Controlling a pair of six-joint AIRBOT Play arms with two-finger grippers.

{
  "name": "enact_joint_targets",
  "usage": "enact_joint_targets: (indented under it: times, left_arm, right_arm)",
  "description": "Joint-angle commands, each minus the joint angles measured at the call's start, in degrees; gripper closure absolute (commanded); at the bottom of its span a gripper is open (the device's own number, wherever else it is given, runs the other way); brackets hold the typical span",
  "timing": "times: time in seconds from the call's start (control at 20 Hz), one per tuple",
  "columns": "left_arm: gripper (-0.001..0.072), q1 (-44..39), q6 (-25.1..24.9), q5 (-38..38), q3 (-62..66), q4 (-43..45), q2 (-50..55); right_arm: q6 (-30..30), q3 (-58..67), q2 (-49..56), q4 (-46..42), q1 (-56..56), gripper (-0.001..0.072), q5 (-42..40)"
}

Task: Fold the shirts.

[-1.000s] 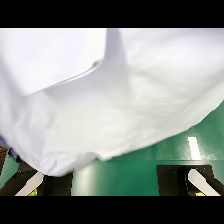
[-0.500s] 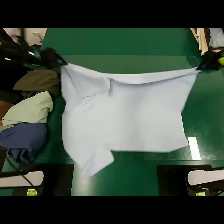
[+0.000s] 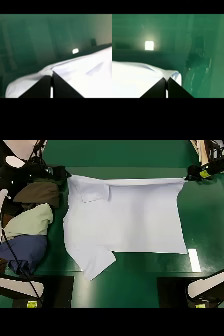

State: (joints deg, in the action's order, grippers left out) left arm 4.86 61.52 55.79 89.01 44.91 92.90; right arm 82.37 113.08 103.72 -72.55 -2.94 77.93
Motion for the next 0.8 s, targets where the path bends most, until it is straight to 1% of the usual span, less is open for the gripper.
enact_joint_targets:
  times: [0.0,0.1,0.15,0.4,0.45,0.5,0.55,0.6,0.7,0.75]
  left_arm:
    - [0.0683,-0.37,-1.97,11.54,-0.28,7.19,0.37]
    - [0.0683,-1.11,-1.44,14.78,-3.15,13.55,0.37]
    - [0.0683,-1.14,-0.35,14.82,-4.85,15.26,0.37]
    - [0.0681,-1.14,0.57,13.68,-11.28,15.63,0.37]
    - [0.0677,-1.11,2.93,13.79,-11.32,15.65,0.37]
    - [0.0443,-1.14,5.42,13.88,-11.32,15.72,0.37]
    - [0.0110,-1.11,7.21,14.21,-11.32,15.74,0.37]
    - [0.0113,-1.09,8.57,15.06,-11.23,16.13,0.35]
    - [0.0112,-0.28,9.57,19.87,-10.21,17.73,-0.11]
    - [0.0113,0.31,10.23,21.09,-10.54,17.73,-1.62]
  right_arm:
    - [-0.39,-1.53,-0.17,-2.71,0.59,0.0701,4.37]
    - [-0.39,-6.99,-2.29,-2.69,0.90,0.0701,4.39]
    - [-0.37,-10.03,-3.39,-2.58,1.01,0.0701,3.41]
    - [-0.35,-23.47,-8.09,-2.45,1.09,0.0698,-2.25]
    - [-0.35,-25.16,-8.57,-2.03,1.11,0.0695,-2.82]
    - [-0.35,-26.25,-8.72,-1.11,1.09,0.0659,-2.58]
    - [-0.35,-26.67,-8.68,0.52,1.09,0.0373,-1.62]
    - [-0.35,-26.58,-8.68,1.49,0.76,0.0268,0.07]
    - [-0.37,-24.96,-8.96,1.57,-0.02,0.0273,5.62]
    - [-0.79,-25.05,-10.10,1.18,-0.87,0.0274,7.82]
